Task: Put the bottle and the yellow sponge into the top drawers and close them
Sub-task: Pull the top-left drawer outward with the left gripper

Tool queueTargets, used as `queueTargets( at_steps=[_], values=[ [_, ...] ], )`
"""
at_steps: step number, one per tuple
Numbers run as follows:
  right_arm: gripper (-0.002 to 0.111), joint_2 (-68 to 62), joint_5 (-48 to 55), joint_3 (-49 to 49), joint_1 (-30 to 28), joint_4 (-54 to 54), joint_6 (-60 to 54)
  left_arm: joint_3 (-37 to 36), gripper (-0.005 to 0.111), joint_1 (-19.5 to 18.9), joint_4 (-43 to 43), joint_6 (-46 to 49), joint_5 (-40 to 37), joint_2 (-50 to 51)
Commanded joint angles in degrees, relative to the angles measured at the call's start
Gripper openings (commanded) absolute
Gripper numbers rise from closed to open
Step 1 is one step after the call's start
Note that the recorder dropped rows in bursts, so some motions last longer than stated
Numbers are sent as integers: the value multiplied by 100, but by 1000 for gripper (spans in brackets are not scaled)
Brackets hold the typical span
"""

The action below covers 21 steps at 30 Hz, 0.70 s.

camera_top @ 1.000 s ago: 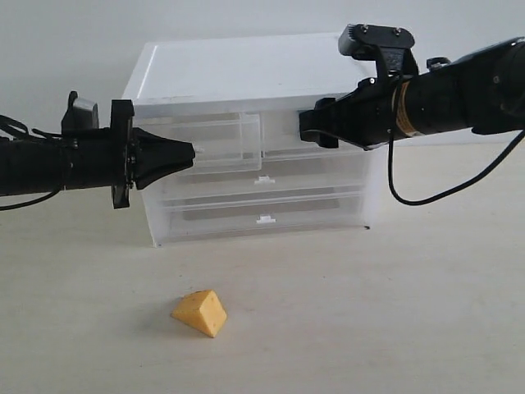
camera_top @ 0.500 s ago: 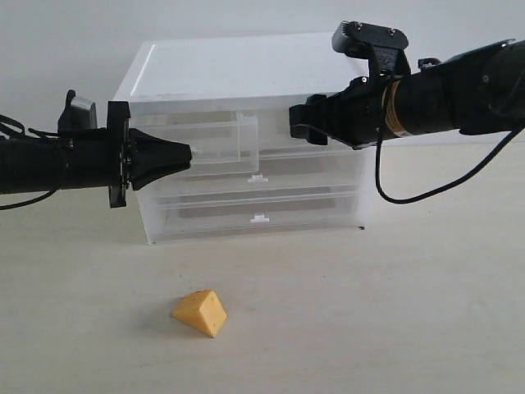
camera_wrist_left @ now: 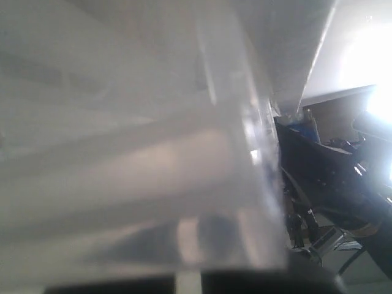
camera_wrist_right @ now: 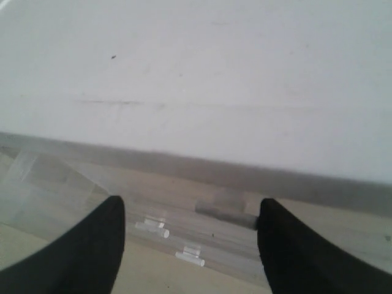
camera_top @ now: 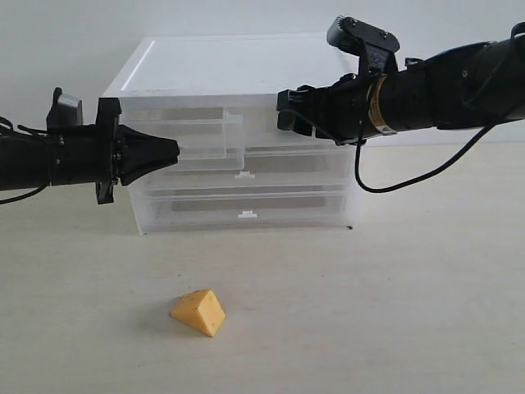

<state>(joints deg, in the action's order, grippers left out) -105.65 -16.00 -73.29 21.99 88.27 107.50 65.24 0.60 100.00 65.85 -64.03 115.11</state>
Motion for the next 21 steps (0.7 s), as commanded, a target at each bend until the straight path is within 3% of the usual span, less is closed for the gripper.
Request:
queueTargets(
  at_steps=[1, 21],
  values=[
    [58, -234, 150, -414, 115, -415, -180, 67, 4, 192, -216, 38, -594, -131],
    [58, -234, 122, -464, 115, -395, -206, -1497, 4, 192, -124, 605, -594, -1223]
  ],
)
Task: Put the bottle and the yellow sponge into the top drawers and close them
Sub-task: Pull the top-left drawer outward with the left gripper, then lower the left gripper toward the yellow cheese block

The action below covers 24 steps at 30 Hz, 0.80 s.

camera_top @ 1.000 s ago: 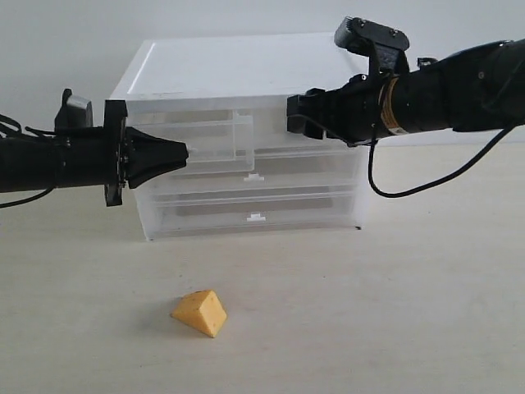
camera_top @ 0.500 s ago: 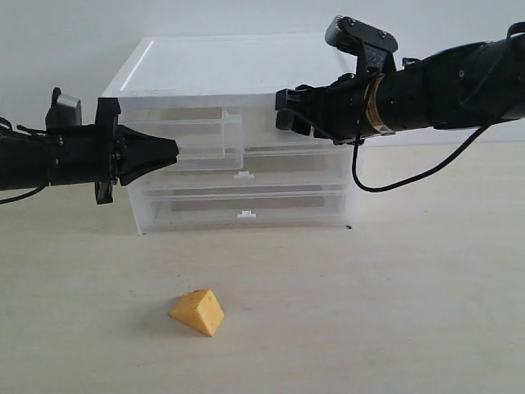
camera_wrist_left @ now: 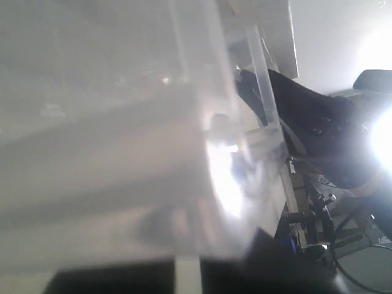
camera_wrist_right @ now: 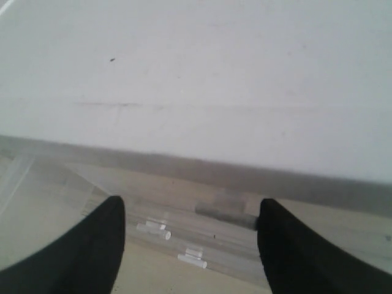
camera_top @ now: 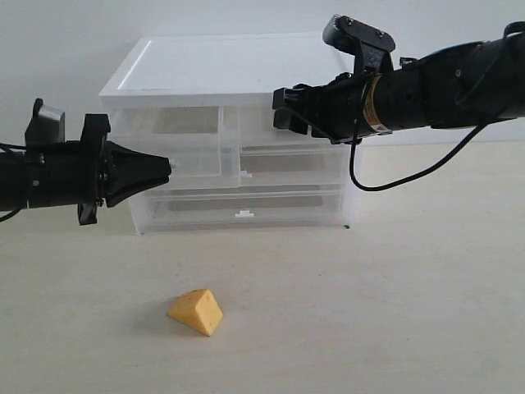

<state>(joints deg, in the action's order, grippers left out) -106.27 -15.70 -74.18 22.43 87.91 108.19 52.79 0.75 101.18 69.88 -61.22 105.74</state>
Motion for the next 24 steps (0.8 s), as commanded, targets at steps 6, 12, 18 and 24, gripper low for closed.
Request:
queueTargets(
  at_steps=[6, 12, 18, 24],
  values=[
    [58, -173, 79, -375, 70, -359, -339, -821, 4, 176, -165, 492, -874, -502],
    [58, -173, 79, -375, 70, -359, -339, -1093, 4, 176, -134, 598, -874, -607],
    [58, -173, -72, -375, 70, -359, -334, -1071, 5, 176, -123, 666, -874, -635],
    [58, -173, -161, -375, 70, -349, -350, -1071, 58, 176, -123, 771, -874, -635]
  ],
)
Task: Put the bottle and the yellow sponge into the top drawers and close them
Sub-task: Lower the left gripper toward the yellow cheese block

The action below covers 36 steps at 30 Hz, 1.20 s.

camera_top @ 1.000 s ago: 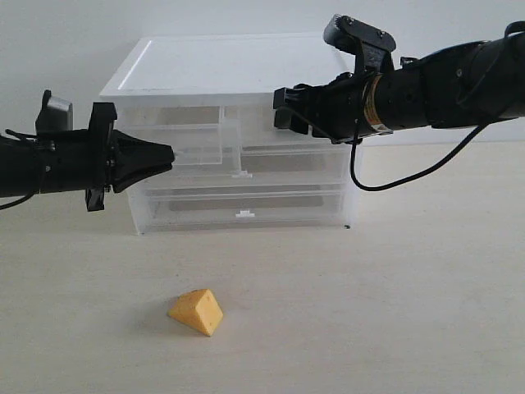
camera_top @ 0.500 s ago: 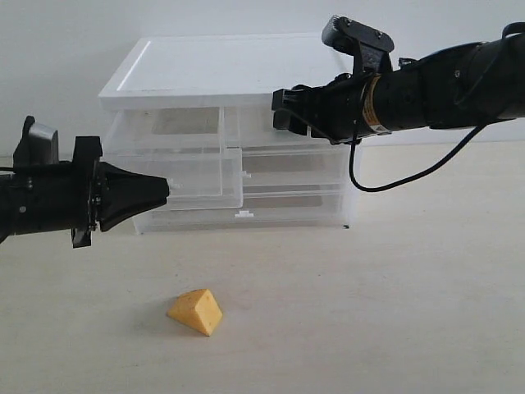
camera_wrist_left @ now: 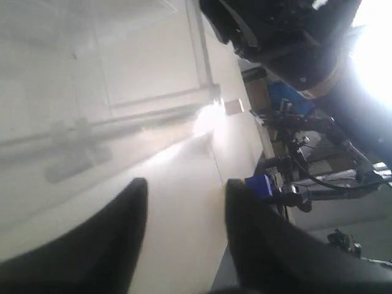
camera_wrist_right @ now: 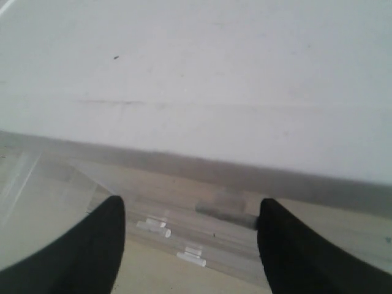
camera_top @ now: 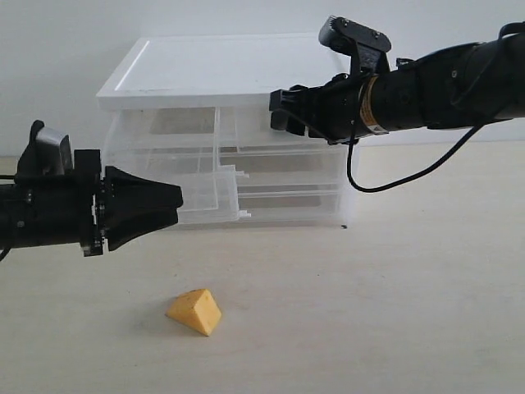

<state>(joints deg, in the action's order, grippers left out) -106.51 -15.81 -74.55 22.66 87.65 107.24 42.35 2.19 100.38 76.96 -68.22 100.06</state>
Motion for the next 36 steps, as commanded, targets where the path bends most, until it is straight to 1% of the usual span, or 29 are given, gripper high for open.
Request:
queueTargets(
  at_steps=[1, 2, 3, 8, 10, 13, 17, 20, 24, 26, 32, 34, 36],
  values=[
    [58, -148, -142, -337, 48, -307, -256, -27, 64, 33, -43, 177, -174, -67],
    [58, -148, -142, -337, 48, -307, -256, -27, 65, 33, -43, 237, -174, -67],
    [58, -148, -168, -337, 48, -295, -256, -27, 66, 33, -242, 230, -174, -67],
    [58, -148, -176, -337, 48, -286, -264, -27, 66, 33, -852, 230, -174, -67],
    [58, -148, -174, -337, 48, -237, -264, -62, 66, 33, -986, 407, -174, -67],
    [58, -148, -164, -337, 48, -162, -264, -218, 66, 33, -1088, 1024, -174, -67],
    [58, -148, -164, -337, 48, -95, -264, -477, 66, 77, -1433, 1969, -174, -67],
    [58, -148, -125, -337, 48, 1, -264, -703, 65, 214, -1491, 2150, 485, -67],
    [58, -148, -165, -337, 48, 80, -264, -763, 65, 386, -1587, 2371, 1446, -67],
    [58, -148, -203, -337, 48, 259, -264, -763, 65, 422, -1457, 2431, 1738, -67],
    [58, -148, -328, -337, 48, 1159, 401, -763, 65, 422, -1182, 2681, 1943, -67],
    [58, -148, -405, -337, 48, 1230, 671, -763, 65, 422, -1182, 2681, 1943, -67],
    [58, -148, -604, -337, 30, 1230, 671, -763, 65, 422, -1182, 2681, 1943, -67]
  ],
)
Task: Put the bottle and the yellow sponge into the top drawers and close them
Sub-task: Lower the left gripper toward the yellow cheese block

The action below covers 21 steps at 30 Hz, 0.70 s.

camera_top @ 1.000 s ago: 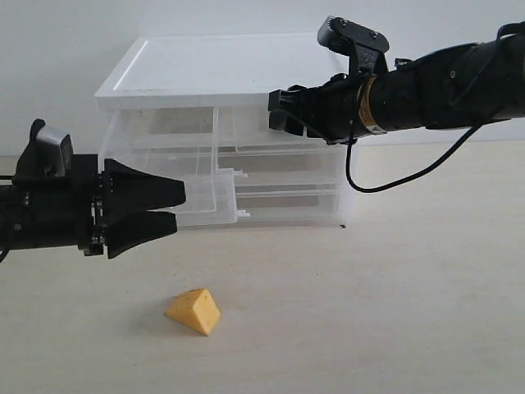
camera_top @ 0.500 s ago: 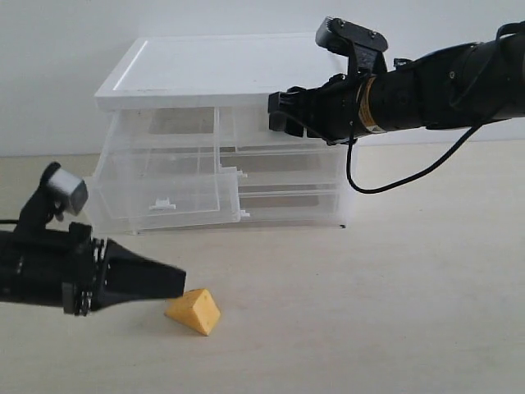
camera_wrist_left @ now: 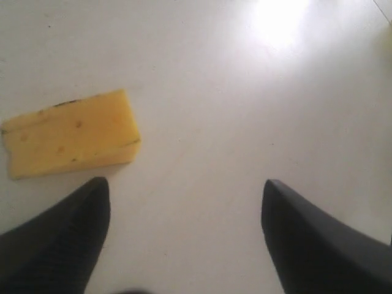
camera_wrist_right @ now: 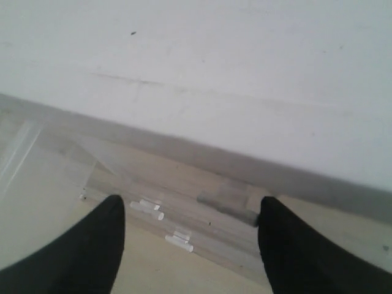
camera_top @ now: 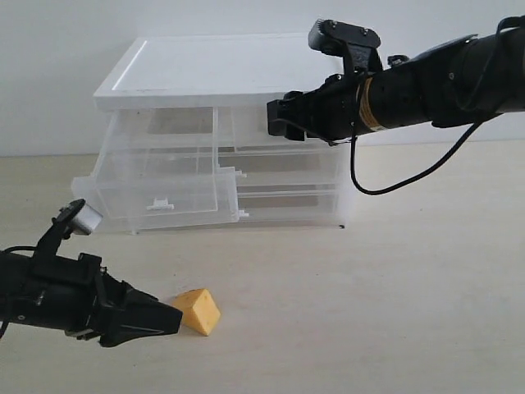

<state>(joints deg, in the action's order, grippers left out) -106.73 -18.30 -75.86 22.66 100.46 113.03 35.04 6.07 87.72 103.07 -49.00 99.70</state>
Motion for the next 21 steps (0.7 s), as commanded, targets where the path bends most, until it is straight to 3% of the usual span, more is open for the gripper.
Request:
queueTargets(
  at_steps=[1, 14, 21],
  values=[
    [58, -114, -487, -206, 25, -51, 93, -32, 65, 34, 84, 71, 20, -31],
    [58, 229, -1296, -192, -613, -51, 638, -32, 65, 34, 188, 71, 20, -31],
    [58, 248, -1527, 211, -613, -51, 422, -32, 65, 34, 209, 71, 42, -31]
  ],
)
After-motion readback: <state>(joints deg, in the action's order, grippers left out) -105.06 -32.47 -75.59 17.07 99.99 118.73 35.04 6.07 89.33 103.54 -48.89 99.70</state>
